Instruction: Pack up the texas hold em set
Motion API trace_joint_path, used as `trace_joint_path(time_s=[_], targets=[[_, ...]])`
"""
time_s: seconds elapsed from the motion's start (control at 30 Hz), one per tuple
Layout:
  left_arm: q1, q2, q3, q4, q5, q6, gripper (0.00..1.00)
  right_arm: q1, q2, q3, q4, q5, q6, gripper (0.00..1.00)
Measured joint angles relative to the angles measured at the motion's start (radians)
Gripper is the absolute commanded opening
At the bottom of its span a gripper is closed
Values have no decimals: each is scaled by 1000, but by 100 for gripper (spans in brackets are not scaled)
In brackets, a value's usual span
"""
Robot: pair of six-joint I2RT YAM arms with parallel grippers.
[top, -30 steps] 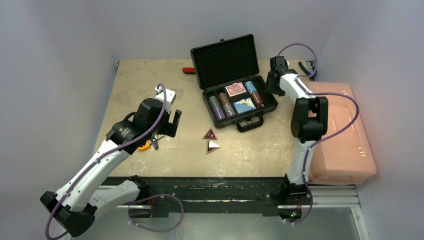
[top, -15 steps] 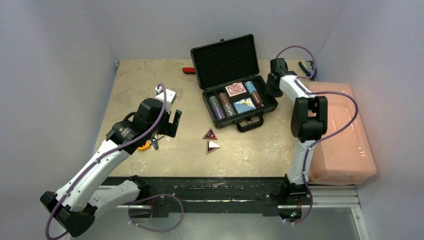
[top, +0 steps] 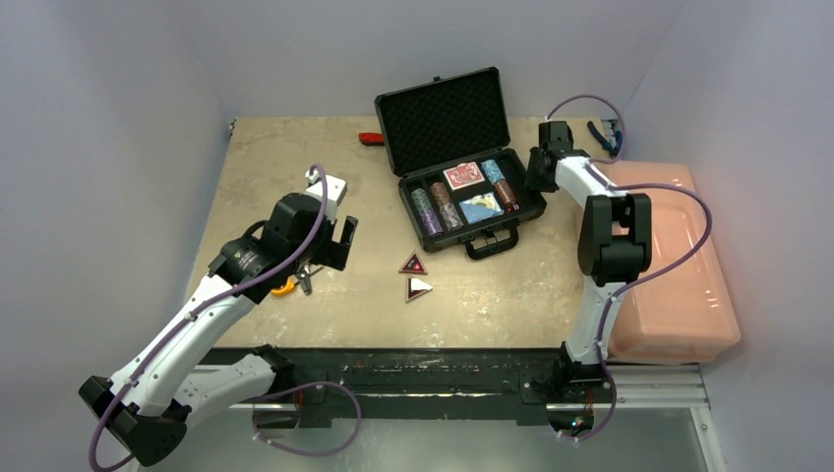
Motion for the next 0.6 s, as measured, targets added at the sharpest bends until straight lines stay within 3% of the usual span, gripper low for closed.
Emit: trace_joint_path(time_s=[0.3, 0.6], targets=[[0, 0, 0, 0, 0, 0, 88, 31, -60, -89, 33, 6, -2, 25], [0, 0, 0, 0, 0, 0, 88, 166, -118, -166, 19, 26, 18, 24]])
